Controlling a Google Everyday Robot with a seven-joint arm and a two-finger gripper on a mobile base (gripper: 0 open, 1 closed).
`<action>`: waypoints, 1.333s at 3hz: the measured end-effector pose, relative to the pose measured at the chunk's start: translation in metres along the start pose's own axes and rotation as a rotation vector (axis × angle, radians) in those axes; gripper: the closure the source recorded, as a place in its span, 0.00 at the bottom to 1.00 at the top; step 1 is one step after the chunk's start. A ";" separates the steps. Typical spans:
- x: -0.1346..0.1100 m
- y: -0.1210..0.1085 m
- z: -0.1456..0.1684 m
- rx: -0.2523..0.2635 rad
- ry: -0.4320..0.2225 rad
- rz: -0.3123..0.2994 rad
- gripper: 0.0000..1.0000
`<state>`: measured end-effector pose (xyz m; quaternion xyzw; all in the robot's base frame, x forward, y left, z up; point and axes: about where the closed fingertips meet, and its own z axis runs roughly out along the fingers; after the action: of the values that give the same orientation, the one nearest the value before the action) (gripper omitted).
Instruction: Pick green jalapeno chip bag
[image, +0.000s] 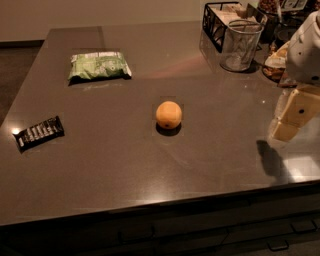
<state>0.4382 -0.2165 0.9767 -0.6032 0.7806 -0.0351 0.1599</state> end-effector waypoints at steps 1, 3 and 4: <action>0.000 0.000 0.000 0.000 0.000 0.000 0.00; -0.048 -0.047 0.021 -0.007 -0.061 0.085 0.00; -0.087 -0.083 0.039 -0.008 -0.110 0.148 0.00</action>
Offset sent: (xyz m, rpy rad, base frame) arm 0.0476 0.0261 0.0002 0.0645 0.0153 -0.0550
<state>0.5460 -0.1502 0.9780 -0.5456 0.8132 0.0131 0.2021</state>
